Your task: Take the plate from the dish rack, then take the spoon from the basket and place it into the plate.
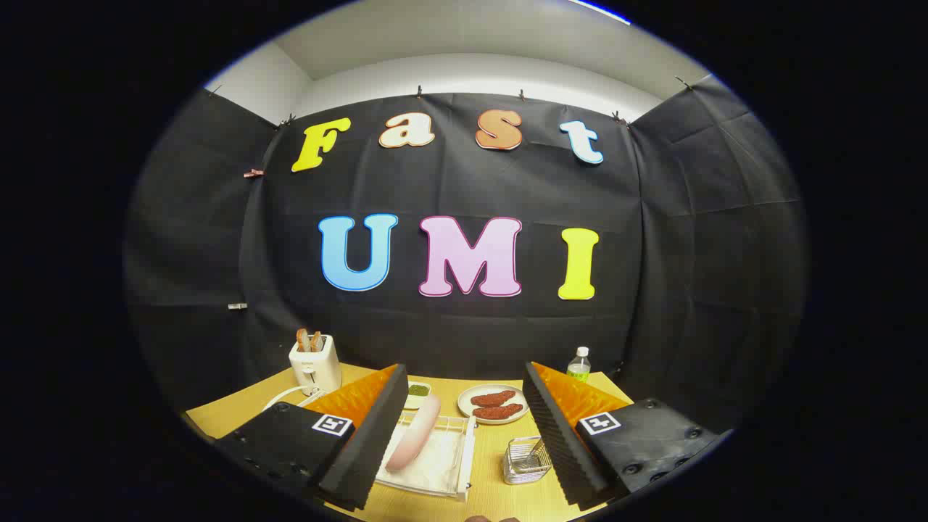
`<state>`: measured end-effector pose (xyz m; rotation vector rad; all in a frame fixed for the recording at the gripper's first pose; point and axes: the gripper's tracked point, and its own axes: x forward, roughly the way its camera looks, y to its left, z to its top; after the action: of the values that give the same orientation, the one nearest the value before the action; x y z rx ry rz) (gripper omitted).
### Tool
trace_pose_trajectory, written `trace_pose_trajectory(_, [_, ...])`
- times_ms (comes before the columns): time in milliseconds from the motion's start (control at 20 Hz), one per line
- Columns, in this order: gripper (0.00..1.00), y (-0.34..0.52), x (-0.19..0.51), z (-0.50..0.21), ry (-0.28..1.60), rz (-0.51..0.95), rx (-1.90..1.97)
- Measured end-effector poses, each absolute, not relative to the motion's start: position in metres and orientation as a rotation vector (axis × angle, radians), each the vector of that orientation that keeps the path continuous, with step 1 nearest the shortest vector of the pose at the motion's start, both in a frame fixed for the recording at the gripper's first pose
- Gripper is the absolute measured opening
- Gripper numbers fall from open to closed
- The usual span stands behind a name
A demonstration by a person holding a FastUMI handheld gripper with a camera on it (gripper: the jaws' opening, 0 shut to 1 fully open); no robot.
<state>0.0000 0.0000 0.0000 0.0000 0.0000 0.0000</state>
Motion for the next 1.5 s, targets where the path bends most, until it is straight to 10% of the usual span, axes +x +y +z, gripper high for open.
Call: trace_pose_trajectory(1500, [0.97,0.012,0.043,-0.033,0.222,-0.015,-0.039])
